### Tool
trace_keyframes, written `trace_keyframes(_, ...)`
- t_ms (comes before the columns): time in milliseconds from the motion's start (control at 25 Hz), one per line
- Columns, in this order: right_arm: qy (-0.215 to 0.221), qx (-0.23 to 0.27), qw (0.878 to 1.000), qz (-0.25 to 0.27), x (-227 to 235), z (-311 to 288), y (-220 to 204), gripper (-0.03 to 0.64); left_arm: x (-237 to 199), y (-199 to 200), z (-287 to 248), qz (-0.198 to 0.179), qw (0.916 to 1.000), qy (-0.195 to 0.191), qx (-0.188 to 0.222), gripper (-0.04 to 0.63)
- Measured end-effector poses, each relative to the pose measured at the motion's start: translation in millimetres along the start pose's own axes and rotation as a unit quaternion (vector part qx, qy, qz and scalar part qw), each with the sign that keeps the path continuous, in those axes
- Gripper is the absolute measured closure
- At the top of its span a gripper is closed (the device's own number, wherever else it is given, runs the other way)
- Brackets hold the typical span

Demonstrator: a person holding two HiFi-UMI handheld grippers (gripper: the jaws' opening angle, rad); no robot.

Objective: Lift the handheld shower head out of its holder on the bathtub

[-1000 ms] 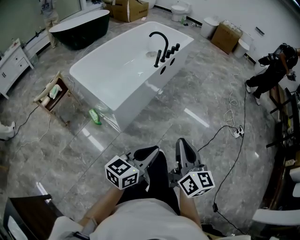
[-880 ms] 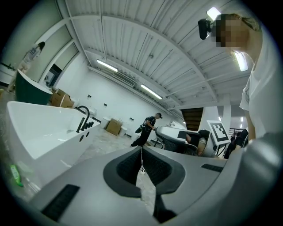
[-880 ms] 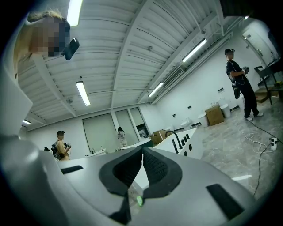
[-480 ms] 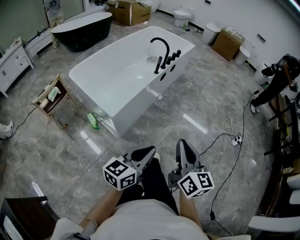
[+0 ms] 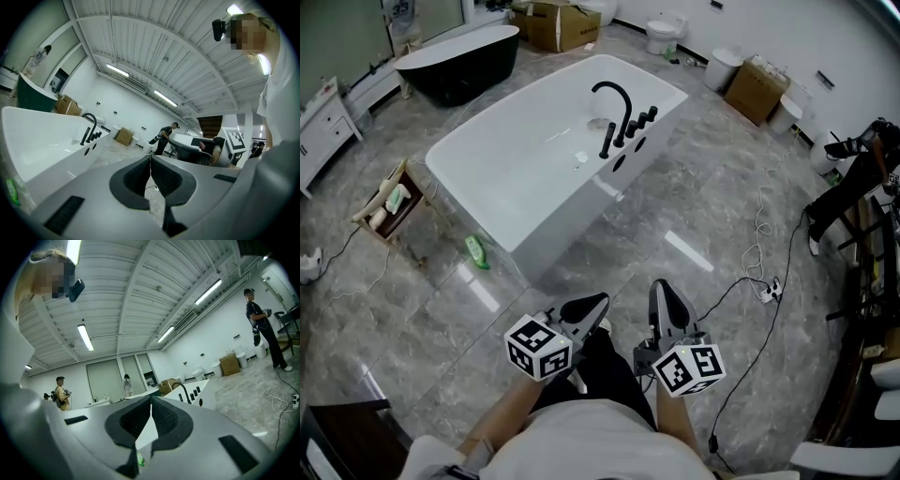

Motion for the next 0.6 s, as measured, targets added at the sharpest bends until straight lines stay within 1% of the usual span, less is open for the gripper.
trace_keyframes(200,0.004,0.0,1.0,-0.002,33.4,-30.1,7.2,0.598,-14.6,20.0,-38.3,-0.007,1.0,-0.002,0.004,0.583)
trace_keyframes(440,0.019,0.001,1.0,0.003,58.0,-64.6,18.3,0.598,-32.5,39.3,-73.4,-0.01,0.9999,0.004,0.004,0.583)
trace_keyframes(600,0.029,-0.003,1.0,-0.007,75.7,-87.1,22.9,0.598,-42.6,49.6,-94.1,-0.01,0.9999,0.007,0.008,0.583)
Point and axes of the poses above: the fingertips, and each gripper's own axes: z backward along the fingers, x to its right, y out of its top, the point moved 10 cm from there along z, backward along the fingers, and after that the axes turned 7 degrees about z, right-handed, at the moved point
